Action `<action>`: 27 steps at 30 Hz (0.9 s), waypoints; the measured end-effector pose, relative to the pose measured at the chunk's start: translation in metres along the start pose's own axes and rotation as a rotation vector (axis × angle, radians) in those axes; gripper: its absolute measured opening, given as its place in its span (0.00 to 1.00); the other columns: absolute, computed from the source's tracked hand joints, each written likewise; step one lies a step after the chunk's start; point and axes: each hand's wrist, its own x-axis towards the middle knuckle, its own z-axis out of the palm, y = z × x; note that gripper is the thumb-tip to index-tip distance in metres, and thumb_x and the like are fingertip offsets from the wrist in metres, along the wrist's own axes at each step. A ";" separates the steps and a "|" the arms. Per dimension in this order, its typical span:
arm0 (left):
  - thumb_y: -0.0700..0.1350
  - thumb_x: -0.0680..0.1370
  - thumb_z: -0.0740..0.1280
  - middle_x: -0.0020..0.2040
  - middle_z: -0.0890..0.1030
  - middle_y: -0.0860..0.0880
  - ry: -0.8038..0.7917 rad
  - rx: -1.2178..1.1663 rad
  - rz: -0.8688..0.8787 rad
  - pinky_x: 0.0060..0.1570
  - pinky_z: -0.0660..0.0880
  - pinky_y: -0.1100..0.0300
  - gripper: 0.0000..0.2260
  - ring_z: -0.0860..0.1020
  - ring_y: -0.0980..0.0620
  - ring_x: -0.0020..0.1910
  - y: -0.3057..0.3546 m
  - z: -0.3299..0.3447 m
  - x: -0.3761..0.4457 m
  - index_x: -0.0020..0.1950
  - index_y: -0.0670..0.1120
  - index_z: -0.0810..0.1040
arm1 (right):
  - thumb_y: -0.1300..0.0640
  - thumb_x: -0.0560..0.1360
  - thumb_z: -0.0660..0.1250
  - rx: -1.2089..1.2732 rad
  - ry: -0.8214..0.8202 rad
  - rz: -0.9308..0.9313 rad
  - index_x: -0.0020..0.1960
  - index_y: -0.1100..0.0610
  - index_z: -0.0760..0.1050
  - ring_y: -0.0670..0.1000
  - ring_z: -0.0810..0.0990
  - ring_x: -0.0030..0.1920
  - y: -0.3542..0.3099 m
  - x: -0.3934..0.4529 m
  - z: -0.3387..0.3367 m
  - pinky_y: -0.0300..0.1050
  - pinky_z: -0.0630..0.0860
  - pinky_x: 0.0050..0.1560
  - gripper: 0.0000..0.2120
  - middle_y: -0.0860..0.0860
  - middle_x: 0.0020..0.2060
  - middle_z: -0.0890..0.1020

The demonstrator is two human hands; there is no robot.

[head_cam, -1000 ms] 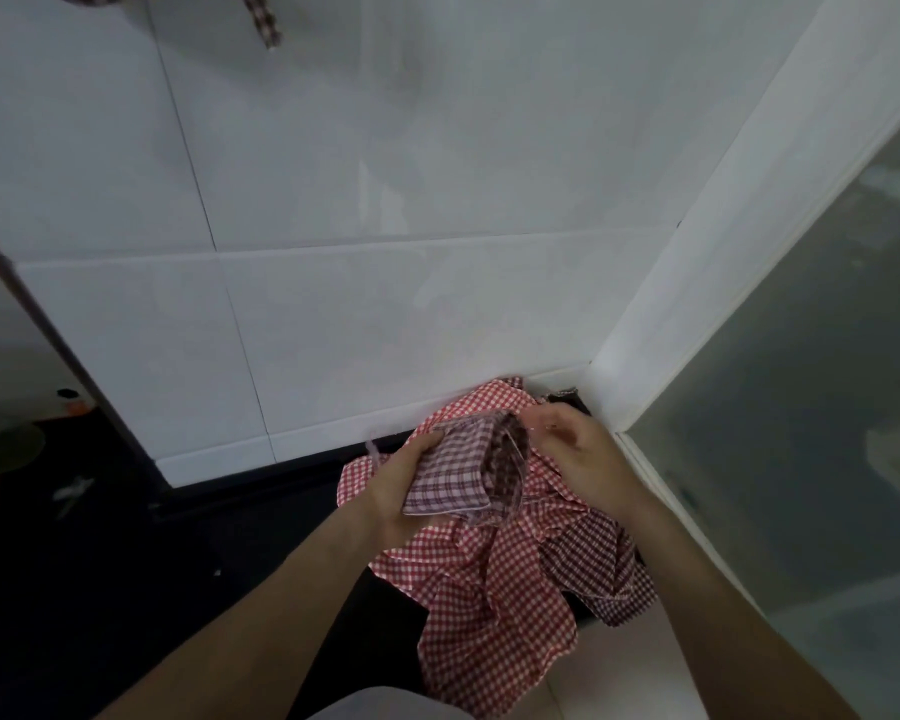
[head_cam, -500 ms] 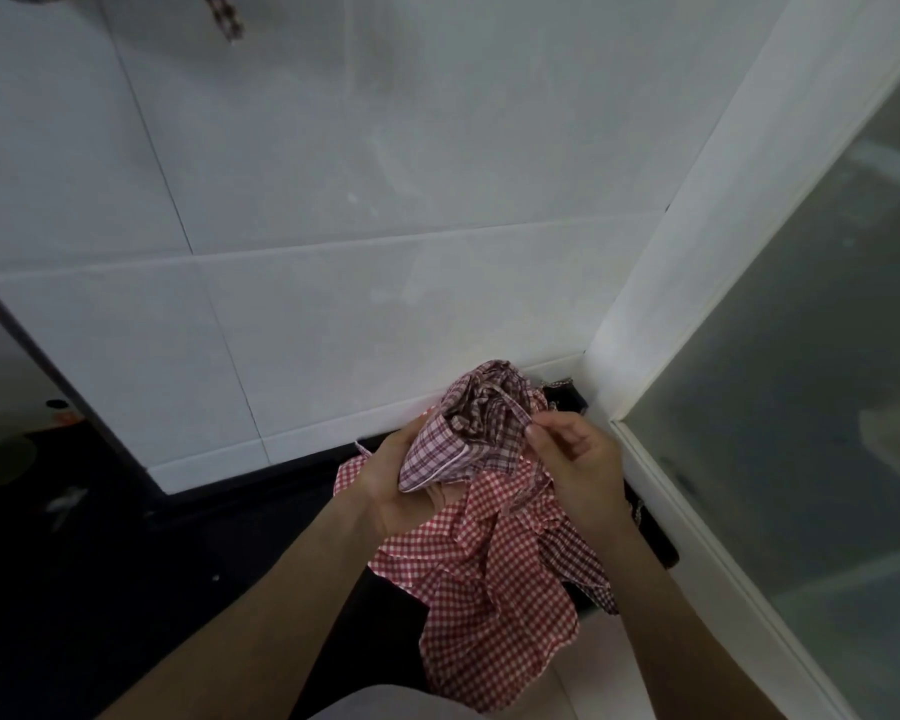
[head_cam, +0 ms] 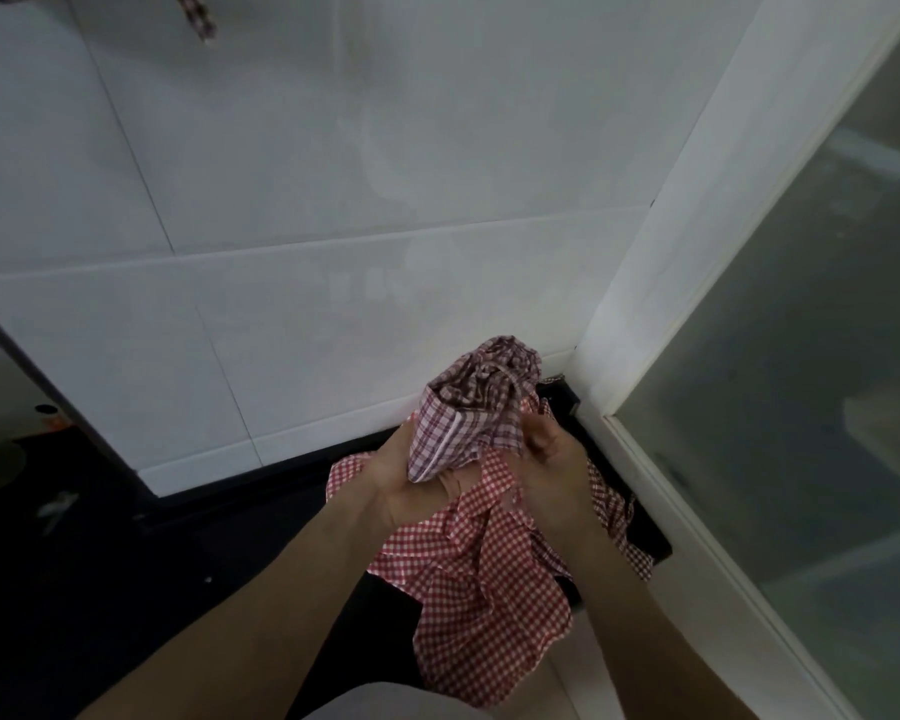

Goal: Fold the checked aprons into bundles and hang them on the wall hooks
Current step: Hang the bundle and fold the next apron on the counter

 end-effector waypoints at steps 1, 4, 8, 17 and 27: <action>0.47 0.86 0.55 0.48 0.80 0.45 -0.013 0.033 -0.005 0.39 0.81 0.56 0.20 0.82 0.48 0.42 -0.003 0.001 0.001 0.76 0.40 0.65 | 0.65 0.75 0.71 -0.010 0.026 -0.015 0.53 0.51 0.80 0.49 0.83 0.54 0.002 0.000 0.008 0.53 0.79 0.61 0.12 0.48 0.51 0.85; 0.48 0.84 0.57 0.49 0.81 0.46 -0.062 0.114 -0.041 0.38 0.81 0.56 0.19 0.82 0.49 0.41 -0.001 0.006 -0.002 0.71 0.39 0.70 | 0.67 0.72 0.71 -0.070 0.100 -0.095 0.55 0.55 0.79 0.50 0.83 0.54 0.007 0.000 0.017 0.51 0.80 0.59 0.14 0.50 0.51 0.84; 0.53 0.82 0.59 0.51 0.85 0.40 -0.103 0.207 -0.098 0.49 0.81 0.53 0.20 0.85 0.46 0.46 0.009 0.005 -0.006 0.50 0.42 0.87 | 0.64 0.76 0.69 -0.103 0.050 -0.034 0.53 0.61 0.81 0.53 0.83 0.52 0.017 -0.001 0.012 0.56 0.81 0.57 0.06 0.54 0.49 0.85; 0.51 0.72 0.74 0.60 0.82 0.37 0.019 0.124 -0.095 0.68 0.72 0.43 0.27 0.79 0.38 0.62 0.001 -0.018 0.012 0.67 0.38 0.75 | 0.66 0.79 0.66 0.014 -0.372 0.362 0.61 0.59 0.77 0.37 0.80 0.44 0.026 -0.011 0.004 0.26 0.75 0.46 0.11 0.53 0.55 0.82; 0.50 0.71 0.77 0.50 0.81 0.51 0.402 0.605 0.258 0.34 0.73 0.70 0.17 0.79 0.57 0.45 -0.015 -0.034 0.019 0.55 0.42 0.82 | 0.51 0.73 0.76 0.379 -0.419 0.558 0.74 0.54 0.66 0.44 0.78 0.62 0.037 -0.012 0.016 0.40 0.78 0.58 0.34 0.52 0.68 0.76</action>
